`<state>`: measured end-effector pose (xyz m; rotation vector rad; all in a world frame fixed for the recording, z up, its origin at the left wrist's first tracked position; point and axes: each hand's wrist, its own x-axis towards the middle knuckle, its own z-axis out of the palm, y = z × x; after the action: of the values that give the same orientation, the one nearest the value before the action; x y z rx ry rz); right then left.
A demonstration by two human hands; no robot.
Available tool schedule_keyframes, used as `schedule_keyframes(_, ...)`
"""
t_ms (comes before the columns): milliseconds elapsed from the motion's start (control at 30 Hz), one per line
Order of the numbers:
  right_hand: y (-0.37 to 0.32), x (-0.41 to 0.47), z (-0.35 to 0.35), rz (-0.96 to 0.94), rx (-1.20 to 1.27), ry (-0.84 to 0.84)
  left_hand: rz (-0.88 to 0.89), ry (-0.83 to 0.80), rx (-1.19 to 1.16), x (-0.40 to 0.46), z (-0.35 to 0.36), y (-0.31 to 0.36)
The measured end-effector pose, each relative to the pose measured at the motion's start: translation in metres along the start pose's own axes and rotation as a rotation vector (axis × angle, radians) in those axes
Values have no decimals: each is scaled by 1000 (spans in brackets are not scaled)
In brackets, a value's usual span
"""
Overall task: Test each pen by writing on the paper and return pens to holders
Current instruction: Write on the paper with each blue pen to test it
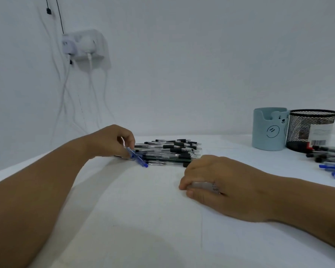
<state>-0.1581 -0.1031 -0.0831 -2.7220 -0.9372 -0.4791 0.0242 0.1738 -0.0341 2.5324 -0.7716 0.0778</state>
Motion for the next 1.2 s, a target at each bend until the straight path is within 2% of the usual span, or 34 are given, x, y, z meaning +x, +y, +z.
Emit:
schedule_keyframes(233, -2, 0, -2, 10, 19, -11, 129, -160, 19, 3, 9, 14)
schedule_keyframes(400, -2, -1, -1, 14, 20, -9, 150, -164, 73, 5, 10, 11)
schedule_keyframes(467, -1, -1, -1, 8, 15, -10, 185, -92, 29, 3, 8, 13)
schedule_keyframes(533, -2, -1, -1, 4, 22, -8, 228, 70, -142, 2, 5, 17)
schedule_keyframes(633, -2, 0, -1, 0, 28, -4, 217, 336, -524, 3, 1, 28)
schedule_keyframes(700, -2, 0, -2, 8, 31, 2, 206, 450, -780, 8, 3, 39)
schedule_keyframes(767, 0, 0, -3, 18, 44, 8, 176, 494, -1090, 9, 6, 50)
schedule_keyframes(867, 4, -3, -4, 71, 105, 92, 96, 389, -1549, 8, 13, 69)
schedule_keyframes(933, 7, -7, -6, 103, 171, 195, 63, 259, -1710, 6, 19, 78)
schedule_keyframes(1033, 10, -12, -11, 153, 207, 345, 39, 126, -1731, 3, 32, 89)
schedule_keyframes(1200, 19, -15, -15, 277, 214, 466, 100, 38, -1749, -6, 45, 112)
